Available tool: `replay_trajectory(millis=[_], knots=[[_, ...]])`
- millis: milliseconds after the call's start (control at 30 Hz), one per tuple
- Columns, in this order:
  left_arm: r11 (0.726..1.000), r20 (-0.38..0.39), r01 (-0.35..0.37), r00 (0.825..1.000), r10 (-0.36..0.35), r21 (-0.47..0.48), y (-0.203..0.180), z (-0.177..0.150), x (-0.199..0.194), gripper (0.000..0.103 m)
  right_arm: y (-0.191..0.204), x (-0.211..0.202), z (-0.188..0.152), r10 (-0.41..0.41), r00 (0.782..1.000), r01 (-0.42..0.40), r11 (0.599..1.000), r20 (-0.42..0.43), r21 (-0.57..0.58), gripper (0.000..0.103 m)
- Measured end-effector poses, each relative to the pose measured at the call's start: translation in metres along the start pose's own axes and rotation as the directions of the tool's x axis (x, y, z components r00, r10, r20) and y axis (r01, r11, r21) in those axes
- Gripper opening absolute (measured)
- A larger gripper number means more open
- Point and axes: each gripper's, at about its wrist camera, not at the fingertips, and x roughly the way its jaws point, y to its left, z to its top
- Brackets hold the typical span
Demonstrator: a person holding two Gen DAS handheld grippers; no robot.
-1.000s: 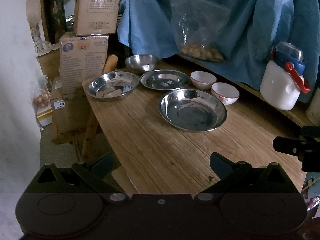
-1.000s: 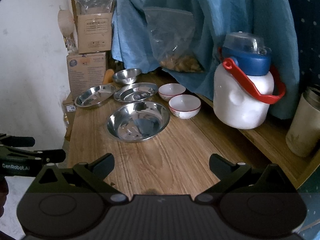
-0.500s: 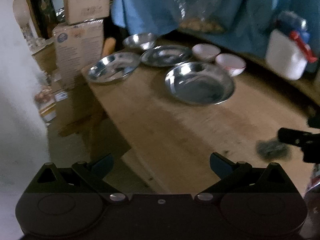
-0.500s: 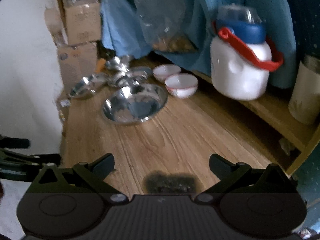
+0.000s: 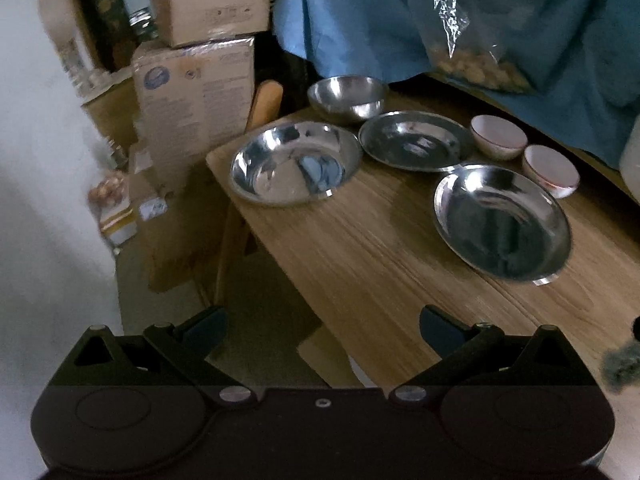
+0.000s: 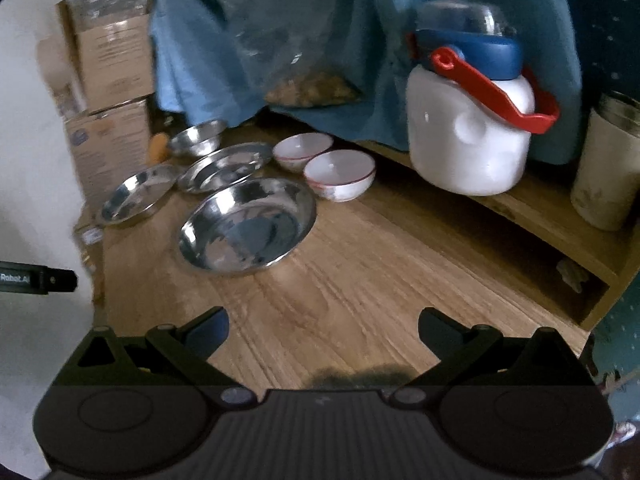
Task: Organize plates and bowls
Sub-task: 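Move both grippers toward the large deep steel plate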
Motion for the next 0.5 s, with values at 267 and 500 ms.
replay_trajectory(millis=[267, 500], knots=[[0.979, 0.019, 0.157, 0.987, -0.161, 0.127, 0.059, 0.053, 0.058, 0.102, 0.058, 0.021, 0.014, -0.168, 0.985, 0.158, 0.974, 0.044, 0.163, 0.103], [0.964, 0.031, 0.205, 0.976, -0.213, 0.168, 0.106, 0.089, 0.086, 0.102, 0.126, 0.037, 0.038, -0.171, 0.984, 0.163, 0.978, 0.05, 0.128, 0.103]])
